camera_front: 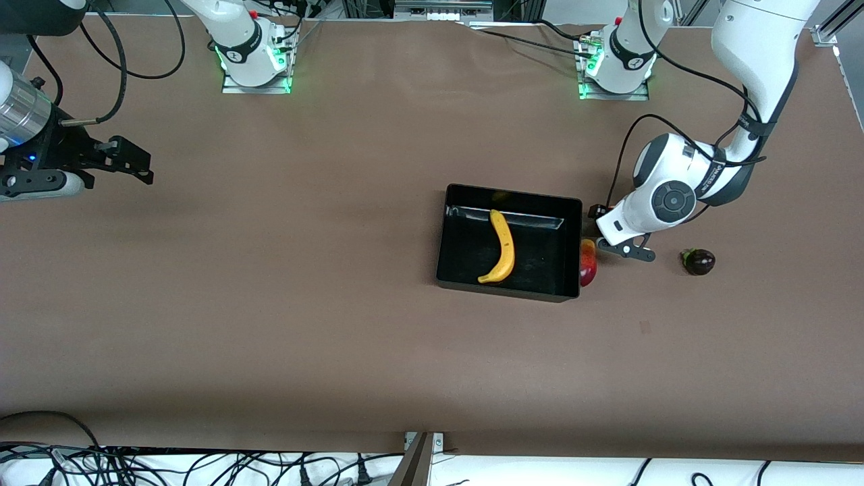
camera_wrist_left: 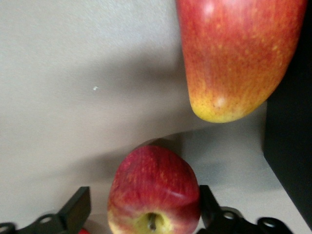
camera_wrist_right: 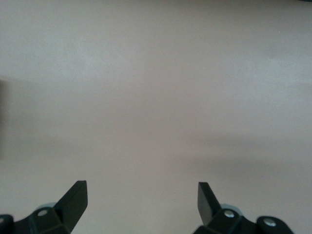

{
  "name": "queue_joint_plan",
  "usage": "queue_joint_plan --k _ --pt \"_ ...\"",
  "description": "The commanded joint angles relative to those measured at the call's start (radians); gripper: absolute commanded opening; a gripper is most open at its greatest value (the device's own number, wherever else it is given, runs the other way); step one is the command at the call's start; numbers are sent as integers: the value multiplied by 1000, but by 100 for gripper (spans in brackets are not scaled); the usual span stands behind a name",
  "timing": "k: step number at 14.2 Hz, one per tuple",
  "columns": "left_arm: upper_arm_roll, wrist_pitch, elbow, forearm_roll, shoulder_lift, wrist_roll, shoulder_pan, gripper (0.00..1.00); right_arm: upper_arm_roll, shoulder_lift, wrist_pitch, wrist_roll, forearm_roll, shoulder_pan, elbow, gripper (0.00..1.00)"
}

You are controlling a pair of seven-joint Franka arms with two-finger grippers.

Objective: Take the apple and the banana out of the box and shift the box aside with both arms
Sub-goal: 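Carry the apple out of the tray and set it beside the mango, then move the left gripper back into the tray above the yellow banana, then grasp the yellow banana with the left gripper and lift it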

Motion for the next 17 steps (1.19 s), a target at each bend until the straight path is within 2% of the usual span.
queue_joint_plan --k 1,3,6,7,10,13,17 --pt "-32 -160 95 8 -65 3 6 100 8 -8 -2 0 1 -6 4 100" --pt "-96 -317 235 -9 -65 -6 9 100 8 -8 -2 2 1 -6 4 100" --pt "-136 -333 361 -150 -42 -16 -23 100 8 -8 -2 2 1 -6 4 100" --pt "-147 -326 372 -197 -10 -52 -57 100 8 -8 -2 2 1 -6 4 100" --pt "-138 -239 384 -187 54 -195 -196 100 8 -8 -2 2 1 -6 4 100" --pt "-141 -133 384 -136 113 -252 -223 100 8 -8 -3 2 1 -6 4 100" --pt "-136 -100 377 -127 166 -292 -253 100 8 -8 -3 2 1 -6 4 100"
